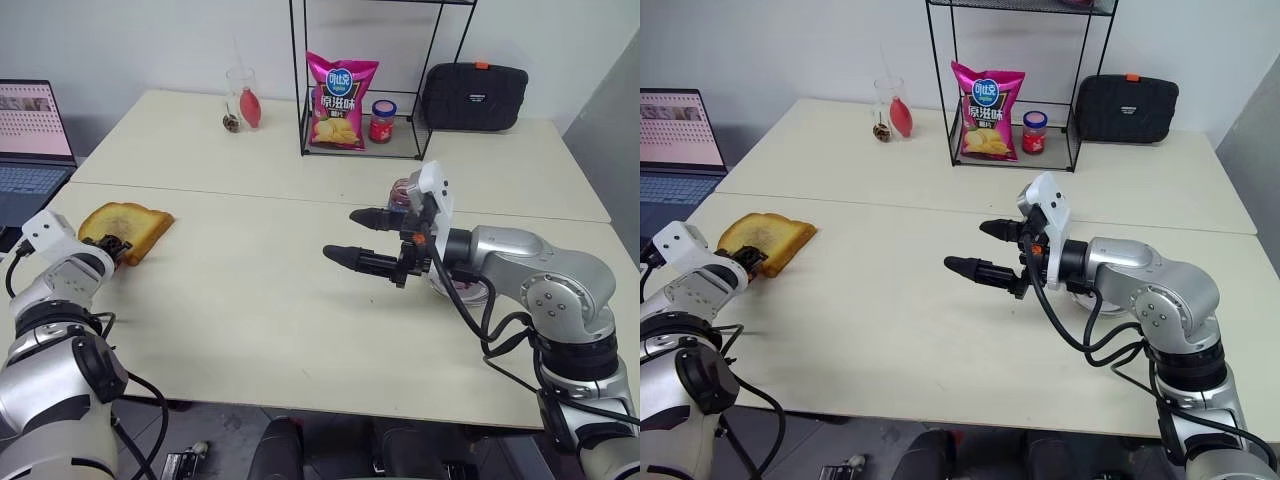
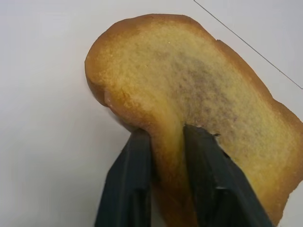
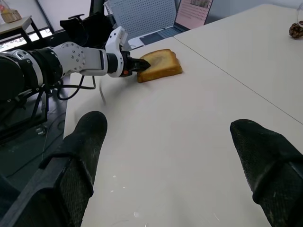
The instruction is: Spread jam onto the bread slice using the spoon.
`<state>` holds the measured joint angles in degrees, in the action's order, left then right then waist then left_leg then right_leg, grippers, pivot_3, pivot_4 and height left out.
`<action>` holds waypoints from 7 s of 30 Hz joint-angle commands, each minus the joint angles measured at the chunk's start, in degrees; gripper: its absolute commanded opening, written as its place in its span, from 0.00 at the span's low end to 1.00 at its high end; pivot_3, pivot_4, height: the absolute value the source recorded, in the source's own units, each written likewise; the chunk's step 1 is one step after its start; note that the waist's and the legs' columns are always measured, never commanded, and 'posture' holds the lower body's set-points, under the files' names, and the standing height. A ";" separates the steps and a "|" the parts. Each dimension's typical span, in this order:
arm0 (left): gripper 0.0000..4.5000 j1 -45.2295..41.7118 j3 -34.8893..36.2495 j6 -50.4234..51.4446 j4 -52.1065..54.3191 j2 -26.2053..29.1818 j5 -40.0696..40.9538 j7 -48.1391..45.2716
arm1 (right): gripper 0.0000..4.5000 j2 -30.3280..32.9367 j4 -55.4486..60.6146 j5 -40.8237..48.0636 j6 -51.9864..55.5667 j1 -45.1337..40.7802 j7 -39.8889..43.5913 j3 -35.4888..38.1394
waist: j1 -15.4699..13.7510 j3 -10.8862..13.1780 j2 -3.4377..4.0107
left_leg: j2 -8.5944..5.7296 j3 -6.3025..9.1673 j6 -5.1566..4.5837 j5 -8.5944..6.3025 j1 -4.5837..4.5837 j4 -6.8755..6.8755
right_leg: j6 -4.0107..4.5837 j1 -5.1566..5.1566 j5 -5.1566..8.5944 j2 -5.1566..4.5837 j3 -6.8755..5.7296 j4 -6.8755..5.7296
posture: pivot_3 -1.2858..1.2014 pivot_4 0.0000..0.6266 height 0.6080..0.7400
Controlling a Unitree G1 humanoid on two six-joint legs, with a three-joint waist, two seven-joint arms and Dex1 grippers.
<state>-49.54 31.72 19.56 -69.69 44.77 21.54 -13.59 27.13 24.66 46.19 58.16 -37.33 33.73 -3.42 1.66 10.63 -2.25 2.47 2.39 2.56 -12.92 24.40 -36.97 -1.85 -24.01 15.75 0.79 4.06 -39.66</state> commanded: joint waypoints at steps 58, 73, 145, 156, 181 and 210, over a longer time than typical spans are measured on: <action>0.99 4.68 -42.47 9.53 58.93 -10.96 -6.55 -47.01 | 1.00 8.26 14.85 32.23 -3.70 47.99 -39.22 42.29 | -0.17 0.01 0.24 | -0.10 0.32 0.10 0.36 -0.37 0.16 | -0.32 0.79 0.04 0.10 0.04 0.66 | 0.52 0.24 1.00; 0.99 3.11 -48.87 5.75 66.36 -15.81 -7.51 -54.55 | 1.00 -3.03 -22.61 28.86 -15.84 29.97 -37.06 37.31 | 1.31 -0.04 1.16 | -0.02 -0.02 0.01 0.40 -0.57 0.17 | -0.24 0.79 -0.11 0.26 0.37 0.60 | 0.52 0.24 1.00; 1.00 23.04 -31.39 19.25 86.23 -20.40 4.14 -26.62 | 0.00 -8.65 -40.19 -6.90 -25.22 -18.20 -26.85 16.64 | 2.54 0.08 1.22 | -0.11 -1.13 -0.04 0.41 -0.39 0.15 | -0.84 0.25 -0.51 0.18 1.58 0.79 | 0.52 0.24 1.00; 1.00 20.98 -32.30 19.22 86.12 -21.46 4.12 -24.14 | 0.00 -12.20 -59.55 -18.00 -38.75 -25.83 -19.51 14.79 | 3.33 0.08 1.23 | -0.09 -1.17 -0.04 0.41 -0.35 0.30 | -0.55 0.05 -0.69 0.20 1.64 0.69 | 0.52 0.24 1.00; 1.00 23.26 -29.71 20.41 89.12 -17.44 5.19 -21.69 | 0.00 -14.16 -61.49 -28.33 -44.96 -24.39 -13.49 10.93 | 3.13 0.08 1.23 | -0.11 -1.11 -0.03 0.41 -0.19 0.29 | -0.53 -0.06 -0.70 0.17 1.57 0.69 | 0.52 0.24 1.00; 1.00 21.50 -31.01 17.63 85.79 -18.69 4.67 -21.83 | 0.00 -16.86 -68.79 -28.11 -40.43 -24.99 -14.31 15.93 | 3.13 0.08 1.21 | -0.11 -1.09 -0.02 0.42 -0.21 0.26 | -0.52 -0.04 -0.71 0.17 1.55 0.65 | 0.52 0.24 1.00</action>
<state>-26.41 0.67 39.10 15.79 26.42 26.26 -34.69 10.40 -48.23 15.33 15.49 -60.35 20.28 10.24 4.79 10.70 -1.03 2.36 1.30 2.54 -12.50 24.19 -36.72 -2.36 -24.05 15.05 0.96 5.61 -39.01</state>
